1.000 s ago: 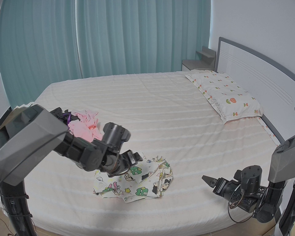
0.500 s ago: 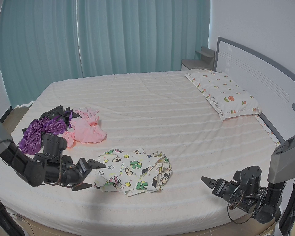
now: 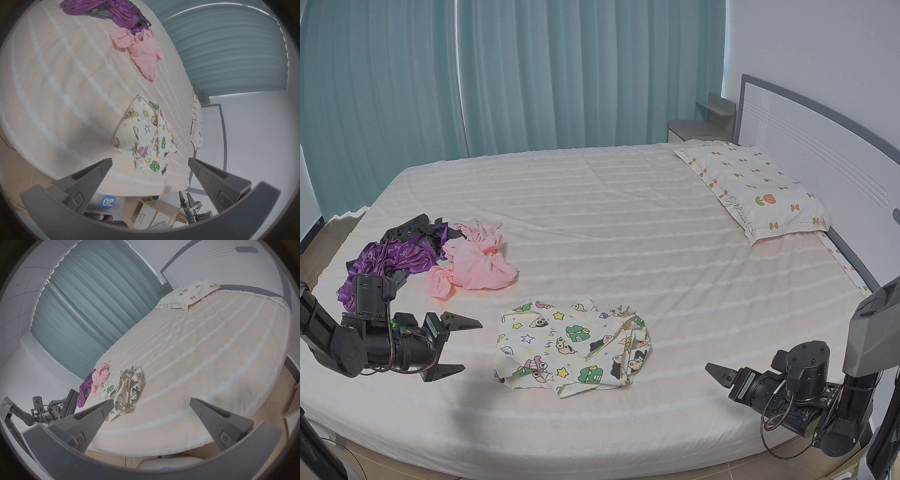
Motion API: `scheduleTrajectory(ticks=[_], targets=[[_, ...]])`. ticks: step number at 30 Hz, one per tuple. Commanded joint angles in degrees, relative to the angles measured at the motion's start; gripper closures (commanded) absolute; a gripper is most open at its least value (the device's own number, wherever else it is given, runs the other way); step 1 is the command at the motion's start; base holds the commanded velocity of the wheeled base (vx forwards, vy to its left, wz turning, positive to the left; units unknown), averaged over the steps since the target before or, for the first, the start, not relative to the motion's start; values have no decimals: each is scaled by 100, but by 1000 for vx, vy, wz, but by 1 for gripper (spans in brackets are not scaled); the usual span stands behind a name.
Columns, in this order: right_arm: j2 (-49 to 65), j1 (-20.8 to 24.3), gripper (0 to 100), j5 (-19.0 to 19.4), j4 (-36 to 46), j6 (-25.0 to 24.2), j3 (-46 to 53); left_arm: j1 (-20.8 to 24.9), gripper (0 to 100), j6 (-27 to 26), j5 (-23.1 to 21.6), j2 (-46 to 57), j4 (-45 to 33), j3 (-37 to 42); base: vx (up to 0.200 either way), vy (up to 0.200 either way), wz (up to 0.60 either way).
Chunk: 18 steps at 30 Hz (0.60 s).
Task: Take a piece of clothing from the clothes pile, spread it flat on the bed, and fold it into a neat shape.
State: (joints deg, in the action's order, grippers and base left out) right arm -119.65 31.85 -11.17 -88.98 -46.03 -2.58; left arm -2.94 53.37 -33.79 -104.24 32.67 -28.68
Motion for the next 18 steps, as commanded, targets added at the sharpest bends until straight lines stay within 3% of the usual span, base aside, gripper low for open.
scheduleTrajectory(ticks=[1,14,18], targets=[[3,14,0,0,-102,-2,-23,-163,0,7,-40,-509,363,56,0,200,0],[65,23,0,18,-102,68,-867,-190,0,-2,-40,-632,539,30,0,200,0],[3,93,0,115,-102,121,-1464,-190,0,-2,-13,-641,670,65,0,0,0]])
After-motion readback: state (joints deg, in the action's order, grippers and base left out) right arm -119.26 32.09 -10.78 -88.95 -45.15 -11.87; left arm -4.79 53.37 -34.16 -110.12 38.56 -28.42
